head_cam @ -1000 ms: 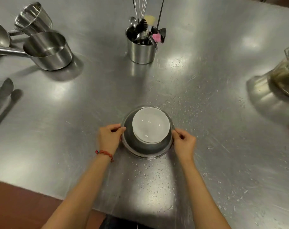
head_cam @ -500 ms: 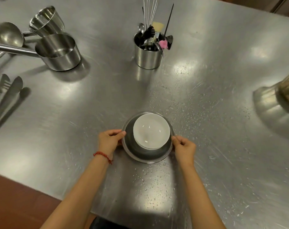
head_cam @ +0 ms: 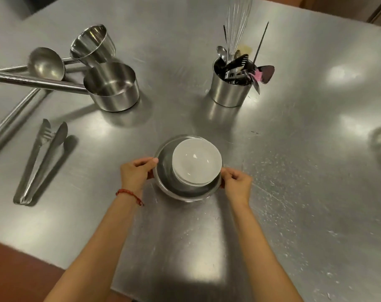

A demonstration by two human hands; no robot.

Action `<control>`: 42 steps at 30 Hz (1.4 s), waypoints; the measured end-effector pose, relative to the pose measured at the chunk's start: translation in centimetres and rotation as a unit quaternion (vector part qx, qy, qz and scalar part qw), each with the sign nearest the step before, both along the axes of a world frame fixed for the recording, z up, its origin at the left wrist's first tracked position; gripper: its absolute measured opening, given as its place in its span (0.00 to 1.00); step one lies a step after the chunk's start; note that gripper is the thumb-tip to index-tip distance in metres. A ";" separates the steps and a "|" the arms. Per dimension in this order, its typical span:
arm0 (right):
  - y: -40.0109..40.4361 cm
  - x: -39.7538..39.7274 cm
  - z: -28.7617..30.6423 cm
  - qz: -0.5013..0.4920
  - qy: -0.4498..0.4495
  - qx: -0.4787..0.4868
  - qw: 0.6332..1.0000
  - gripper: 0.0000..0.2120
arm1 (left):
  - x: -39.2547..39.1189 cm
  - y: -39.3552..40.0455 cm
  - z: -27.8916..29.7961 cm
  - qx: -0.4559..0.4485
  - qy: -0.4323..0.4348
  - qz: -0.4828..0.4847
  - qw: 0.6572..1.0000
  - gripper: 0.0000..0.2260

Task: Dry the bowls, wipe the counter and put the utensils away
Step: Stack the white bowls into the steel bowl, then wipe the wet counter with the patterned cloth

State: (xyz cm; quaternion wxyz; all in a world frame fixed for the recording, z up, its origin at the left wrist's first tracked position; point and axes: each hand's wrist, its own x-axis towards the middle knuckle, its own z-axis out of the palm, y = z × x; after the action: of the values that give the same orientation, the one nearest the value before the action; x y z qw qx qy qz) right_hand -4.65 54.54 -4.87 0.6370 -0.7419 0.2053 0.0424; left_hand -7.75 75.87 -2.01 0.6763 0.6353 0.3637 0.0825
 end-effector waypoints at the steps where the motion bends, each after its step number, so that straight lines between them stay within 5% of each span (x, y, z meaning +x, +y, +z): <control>1: 1.2 0.4 -0.2 -0.002 0.004 0.001 1.000 0.05 | 0.4 1.1 -0.1 0.001 -0.001 -0.001 1.000 0.08; 12: 9.0 2.7 -1.8 -0.041 0.018 -0.030 0.999 0.09 | 3.9 8.9 -3.0 0.032 0.016 -0.037 0.999 0.06; 16: 8.8 2.3 -1.5 -0.031 0.006 -0.054 0.998 0.06 | 3.5 9.0 -2.8 0.136 0.033 -0.088 0.986 0.08; 20: 7.0 -0.1 -0.6 0.008 -0.032 -0.141 0.989 0.13 | 1.4 7.4 -1.2 0.359 -0.046 -0.148 0.920 0.10; 25: 2.8 -5.3 0.0 0.067 -0.062 -0.285 0.954 0.16 | -2.7 2.4 -0.2 0.512 -0.151 -0.224 0.815 0.10; 33: -8.7 -15.7 0.5 0.081 -0.037 -0.382 0.920 0.19 | -9.5 -10.1 -0.7 0.594 -0.146 -0.401 0.682 0.18; 42: -26.0 -26.8 1.4 0.029 0.011 -0.456 0.889 0.19 | -16.7 -28.2 -0.5 0.557 -0.180 -0.485 0.649 0.21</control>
State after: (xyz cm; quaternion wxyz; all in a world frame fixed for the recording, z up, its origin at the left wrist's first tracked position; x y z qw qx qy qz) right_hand -31.41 28.55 -3.45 0.2248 -0.9558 0.1872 -0.0295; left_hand -24.44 47.68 -2.46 0.1906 0.9510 -0.2396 0.0422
